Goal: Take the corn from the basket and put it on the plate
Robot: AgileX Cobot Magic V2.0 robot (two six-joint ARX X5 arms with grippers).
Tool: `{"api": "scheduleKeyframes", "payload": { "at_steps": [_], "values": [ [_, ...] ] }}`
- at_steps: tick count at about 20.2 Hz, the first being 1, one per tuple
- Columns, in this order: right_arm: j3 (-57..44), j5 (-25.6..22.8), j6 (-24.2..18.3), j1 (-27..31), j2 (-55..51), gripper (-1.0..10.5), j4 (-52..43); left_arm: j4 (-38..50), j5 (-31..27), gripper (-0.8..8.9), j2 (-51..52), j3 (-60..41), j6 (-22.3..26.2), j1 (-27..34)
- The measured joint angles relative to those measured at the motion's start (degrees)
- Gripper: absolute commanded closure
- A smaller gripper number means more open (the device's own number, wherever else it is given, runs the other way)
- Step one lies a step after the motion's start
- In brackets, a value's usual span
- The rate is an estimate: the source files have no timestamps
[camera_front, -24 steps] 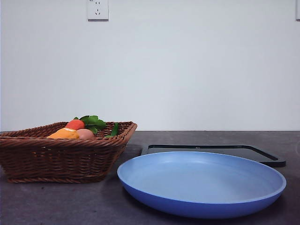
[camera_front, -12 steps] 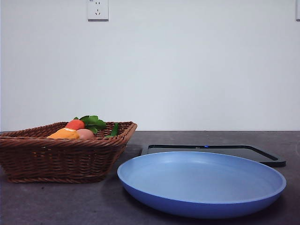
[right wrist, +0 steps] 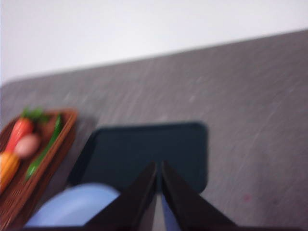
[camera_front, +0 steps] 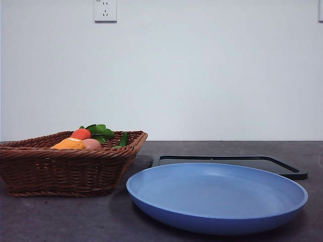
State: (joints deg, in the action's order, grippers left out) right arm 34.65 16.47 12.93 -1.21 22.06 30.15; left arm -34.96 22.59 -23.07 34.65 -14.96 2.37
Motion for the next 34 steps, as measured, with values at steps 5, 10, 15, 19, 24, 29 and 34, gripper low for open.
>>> {"api": "scheduleKeyframes", "payload": {
  "at_steps": [5, 10, 15, 19, 24, 29, 34],
  "values": [
    [6.2, 5.6, -6.0, -1.6, 7.6, 9.4, 8.8, -4.8, 4.5, 8.06, -4.0, 3.2, 4.9, 0.0],
    [8.0, 7.5, -11.5, -4.9, 14.2, 9.4, 15.2, -9.9, 7.6, 8.06, -7.8, 4.2, 9.0, -1.3],
    [8.0, 7.5, -12.8, -7.1, 16.6, 9.2, 15.5, -10.4, 7.6, 7.77, -8.4, 4.2, 10.8, -2.3],
    [8.0, 7.5, -12.9, -7.1, 16.6, 6.3, 15.2, -9.3, 7.6, 4.32, -8.4, 4.2, 11.0, -2.3],
    [8.0, 7.4, -12.2, -7.1, 17.6, 6.3, 14.8, -8.3, 7.6, 4.07, -8.6, 4.2, 11.0, -2.3],
    [8.0, 10.9, -9.9, -7.1, 25.7, 6.3, 11.4, -7.9, 7.6, 4.07, -8.8, 4.3, 11.0, -2.3],
    [8.0, 11.9, -9.4, -8.5, 38.2, 6.3, 7.6, -7.9, 7.6, 4.09, -8.8, 4.3, 11.0, -2.3]
  ]
}}
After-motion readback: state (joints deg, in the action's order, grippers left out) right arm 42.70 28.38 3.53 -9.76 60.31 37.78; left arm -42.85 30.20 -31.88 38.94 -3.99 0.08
